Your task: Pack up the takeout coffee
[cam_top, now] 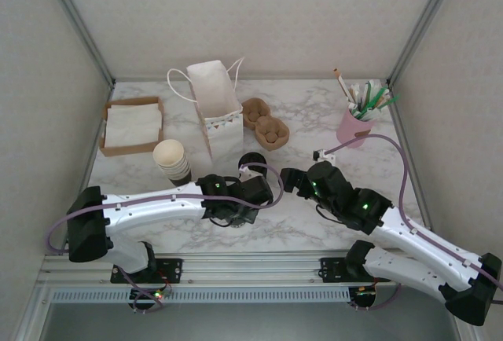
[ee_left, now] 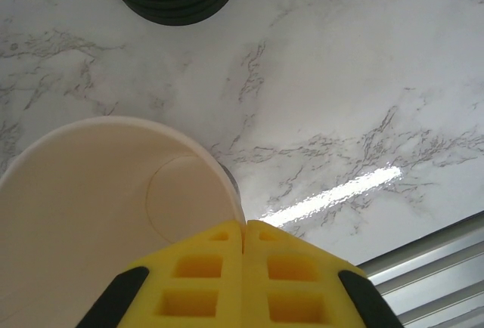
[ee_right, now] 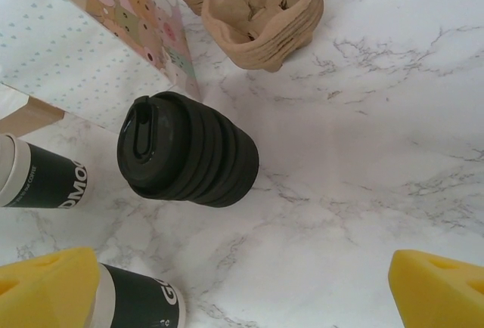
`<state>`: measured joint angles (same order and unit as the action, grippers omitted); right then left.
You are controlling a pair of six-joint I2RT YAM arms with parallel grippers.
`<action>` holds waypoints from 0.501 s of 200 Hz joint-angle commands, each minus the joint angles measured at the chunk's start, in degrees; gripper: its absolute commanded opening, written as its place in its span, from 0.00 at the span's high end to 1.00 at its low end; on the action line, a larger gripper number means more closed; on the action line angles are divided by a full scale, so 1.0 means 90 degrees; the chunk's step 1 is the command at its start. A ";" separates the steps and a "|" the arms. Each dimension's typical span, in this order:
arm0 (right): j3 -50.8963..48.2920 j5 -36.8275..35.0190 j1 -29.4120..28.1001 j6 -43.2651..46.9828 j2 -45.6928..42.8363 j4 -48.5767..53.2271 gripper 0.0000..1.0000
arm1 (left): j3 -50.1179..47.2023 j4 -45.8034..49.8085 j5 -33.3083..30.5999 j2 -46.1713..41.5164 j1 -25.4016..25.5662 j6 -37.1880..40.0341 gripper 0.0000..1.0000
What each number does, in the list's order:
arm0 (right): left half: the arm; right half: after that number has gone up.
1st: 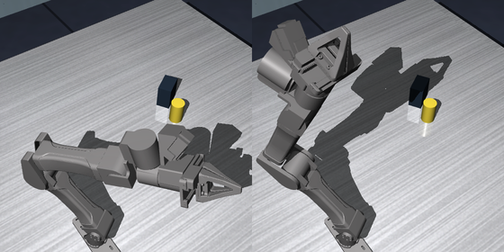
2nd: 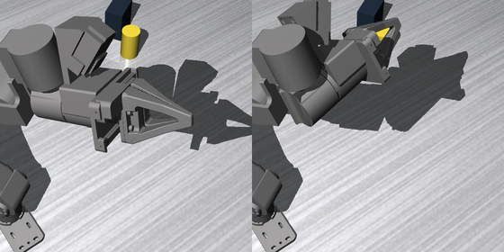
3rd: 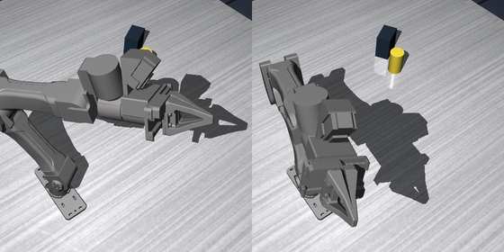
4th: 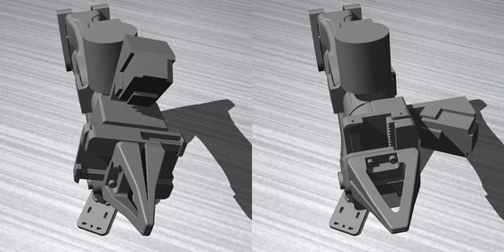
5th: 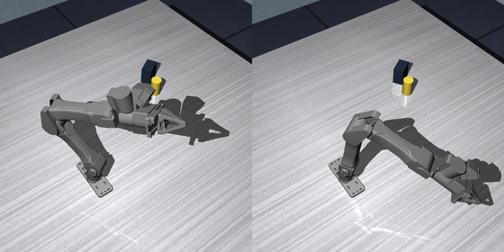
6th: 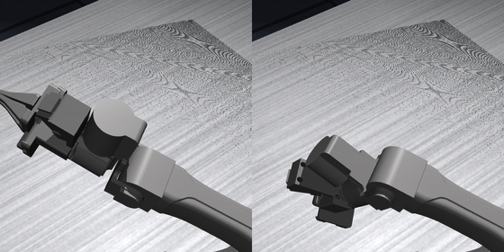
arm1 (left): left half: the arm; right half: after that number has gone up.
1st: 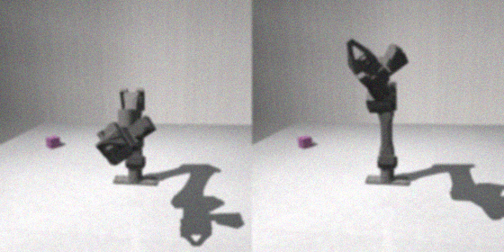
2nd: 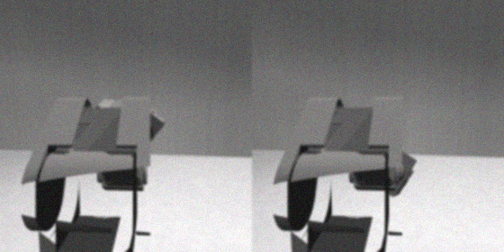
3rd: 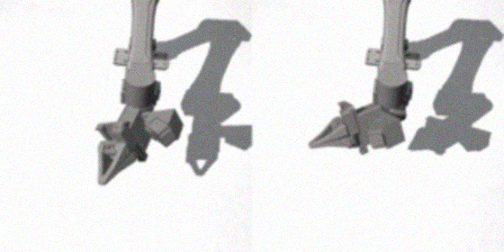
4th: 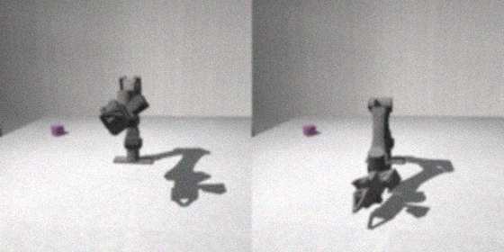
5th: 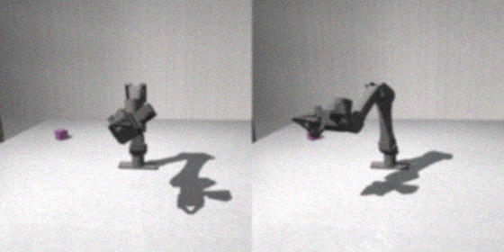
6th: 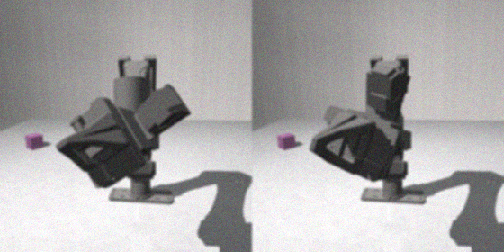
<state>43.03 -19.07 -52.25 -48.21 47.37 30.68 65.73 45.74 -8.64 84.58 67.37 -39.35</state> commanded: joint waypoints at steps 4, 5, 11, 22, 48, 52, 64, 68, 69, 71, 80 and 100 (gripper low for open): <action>-0.0093 0.0086 0.0053 -0.0094 -0.0062 -0.0098 0.01 | -0.0163 -0.0101 -0.0185 0.0083 0.0068 -0.0177 0.96; -0.0093 0.0087 0.0053 -0.0094 -0.0060 -0.0103 0.01 | -0.0164 -0.0101 -0.0189 0.0084 0.0065 -0.0178 0.96; -0.0093 0.0102 0.0063 -0.0094 -0.0054 -0.0108 0.01 | -0.0168 -0.0104 -0.0224 0.0111 0.0065 -0.0187 0.94; -0.0093 0.0117 0.0064 -0.0084 -0.0035 -0.0113 0.01 | -0.0165 -0.0107 -0.0276 0.0142 0.0078 -0.0207 0.93; -0.0092 0.0156 0.0073 -0.0088 -0.0001 -0.0127 0.01 | -0.0174 -0.0149 -0.0327 0.0170 0.0075 -0.0198 0.88; -0.0075 0.0163 0.0072 -0.0081 -0.0004 -0.0118 0.01 | -0.0166 -0.0159 -0.0311 0.0173 0.0079 -0.0198 0.86; -0.0069 0.0174 0.0075 -0.0076 -0.0005 -0.0110 0.01 | -0.0165 -0.0205 -0.0271 0.0159 0.0082 -0.0179 0.83; -0.0064 0.0175 0.0073 -0.0083 -0.0003 -0.0108 0.01 | -0.0174 -0.0225 -0.0262 0.0155 0.0082 -0.0170 0.82; -0.0064 0.0176 0.0073 -0.0078 -0.0002 -0.0108 0.01 | -0.0174 -0.0227 -0.0261 0.0154 0.0082 -0.0164 0.81; -0.0061 0.0173 0.0073 -0.0082 -0.0001 -0.0108 0.01 | -0.0175 -0.0233 -0.0260 0.0154 0.0077 -0.0167 0.80; -0.0050 0.0176 0.0073 -0.0068 -0.0001 -0.0081 0.01 | -0.0165 -0.0254 -0.0255 0.0131 0.0082 -0.0159 0.76; -0.0005 0.0175 0.0078 -0.0058 0.0000 -0.0032 0.01 | -0.0119 -0.0271 -0.0260 0.0039 0.0067 -0.0130 0.65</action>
<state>42.63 -17.76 -51.99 -48.64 47.42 30.68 64.75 43.75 -9.30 85.69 67.53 -40.66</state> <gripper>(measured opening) 0.988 0.305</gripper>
